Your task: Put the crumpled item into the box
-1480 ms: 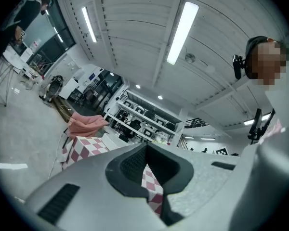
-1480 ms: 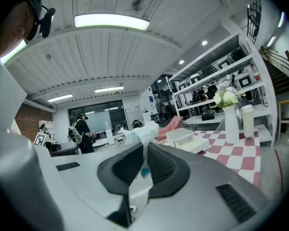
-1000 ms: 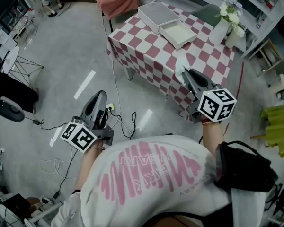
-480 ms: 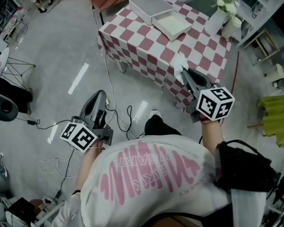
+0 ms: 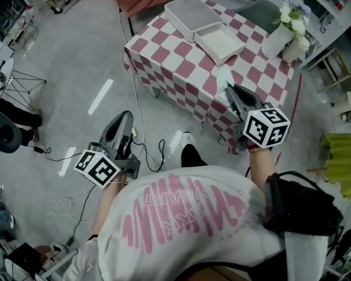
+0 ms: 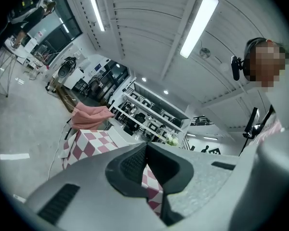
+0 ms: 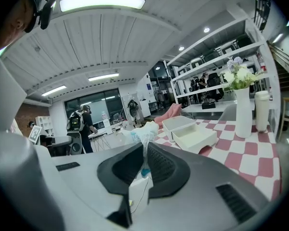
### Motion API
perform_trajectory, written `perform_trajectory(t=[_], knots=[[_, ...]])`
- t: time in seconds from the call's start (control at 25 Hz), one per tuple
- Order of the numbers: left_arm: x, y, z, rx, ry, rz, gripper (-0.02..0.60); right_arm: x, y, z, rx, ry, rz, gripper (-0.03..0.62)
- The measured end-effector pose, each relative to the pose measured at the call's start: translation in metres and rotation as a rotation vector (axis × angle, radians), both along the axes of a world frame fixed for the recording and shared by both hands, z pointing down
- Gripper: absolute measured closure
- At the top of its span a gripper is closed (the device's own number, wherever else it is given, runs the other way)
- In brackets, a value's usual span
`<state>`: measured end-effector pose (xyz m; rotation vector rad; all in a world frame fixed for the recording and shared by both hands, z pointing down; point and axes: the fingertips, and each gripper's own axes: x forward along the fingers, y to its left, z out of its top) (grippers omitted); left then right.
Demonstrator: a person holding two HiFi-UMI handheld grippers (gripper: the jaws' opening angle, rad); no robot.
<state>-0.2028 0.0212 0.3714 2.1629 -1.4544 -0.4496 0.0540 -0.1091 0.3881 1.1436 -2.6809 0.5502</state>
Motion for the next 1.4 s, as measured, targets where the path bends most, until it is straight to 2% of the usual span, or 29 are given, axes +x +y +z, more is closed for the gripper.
perform_trajectory(t=[0.44,0.68,0.84,1.08,1.4], knots=[[-0.028,-0.103,-0.030,0.054,-0.008,-0.047,0.574,-0.028,-0.129,-0.046,0.086,-0.023,-0.020,0.570],[-0.040,-0.142,-0.026,0.034,-0.014,-0.093,0.574,-0.031,-0.178,-0.060,0.115,-0.021,-0.025,0.571],[-0.043,-0.170,-0.025,0.051,-0.010,-0.111,0.574,-0.031,-0.208,-0.057,0.124,-0.019,-0.034,0.570],[-0.031,-0.206,-0.018,0.055,-0.016,-0.104,0.574,-0.021,-0.244,-0.044,0.115,-0.012,-0.037,0.569],[-0.019,-0.230,0.001,0.018,-0.017,-0.118,0.574,0.000,-0.272,-0.005,0.036,0.012,-0.024,0.569]])
